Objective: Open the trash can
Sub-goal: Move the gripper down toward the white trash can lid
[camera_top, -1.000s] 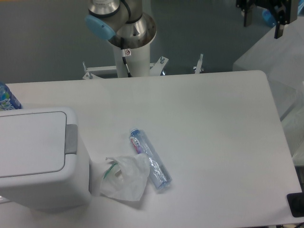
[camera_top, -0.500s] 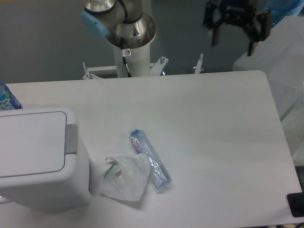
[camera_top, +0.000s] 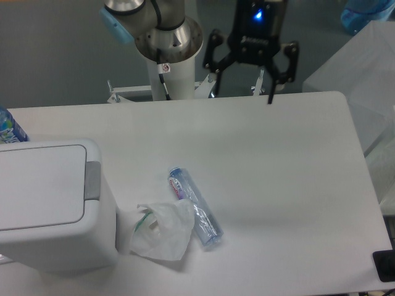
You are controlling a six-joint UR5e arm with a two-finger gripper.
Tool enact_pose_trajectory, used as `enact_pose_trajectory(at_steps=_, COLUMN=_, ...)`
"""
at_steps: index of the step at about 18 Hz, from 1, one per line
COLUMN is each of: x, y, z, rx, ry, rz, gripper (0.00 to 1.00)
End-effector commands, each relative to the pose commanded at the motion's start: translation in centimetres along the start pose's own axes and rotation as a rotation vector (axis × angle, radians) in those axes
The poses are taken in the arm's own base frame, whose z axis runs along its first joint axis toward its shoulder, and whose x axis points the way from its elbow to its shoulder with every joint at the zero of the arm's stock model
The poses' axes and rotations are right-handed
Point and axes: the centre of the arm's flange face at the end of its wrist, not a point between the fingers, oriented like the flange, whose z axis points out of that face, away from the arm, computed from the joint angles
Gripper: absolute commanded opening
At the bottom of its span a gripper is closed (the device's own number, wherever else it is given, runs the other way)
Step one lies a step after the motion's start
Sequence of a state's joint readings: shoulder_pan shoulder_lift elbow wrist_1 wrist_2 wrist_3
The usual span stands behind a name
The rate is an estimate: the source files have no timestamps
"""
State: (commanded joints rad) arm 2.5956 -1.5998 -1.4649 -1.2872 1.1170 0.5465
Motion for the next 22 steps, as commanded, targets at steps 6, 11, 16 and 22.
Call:
enact_pose_trajectory(at_steps=6, x=2.1, y=-0.7, z=3.7, rx=0.007, ry=0.066, rz=-0.086, gripper=1.0)
enact_pose_trajectory(at_steps=11, x=3.7, y=-1.8, z=5.8, rx=0.028, ry=0.075, rz=-0.121, gripper=1.0)
enact_pose_trajectory(at_steps=16, x=6.2, y=-2.7, z=8.6, rx=0.032, ry=0.093, rz=-0.141, gripper=1.0)
enact_pose_trajectory(at_steps=22, x=8.5, y=-3.0, z=11.1, rx=0.003, ry=0.124, rz=-0.118, gripper=1.0)
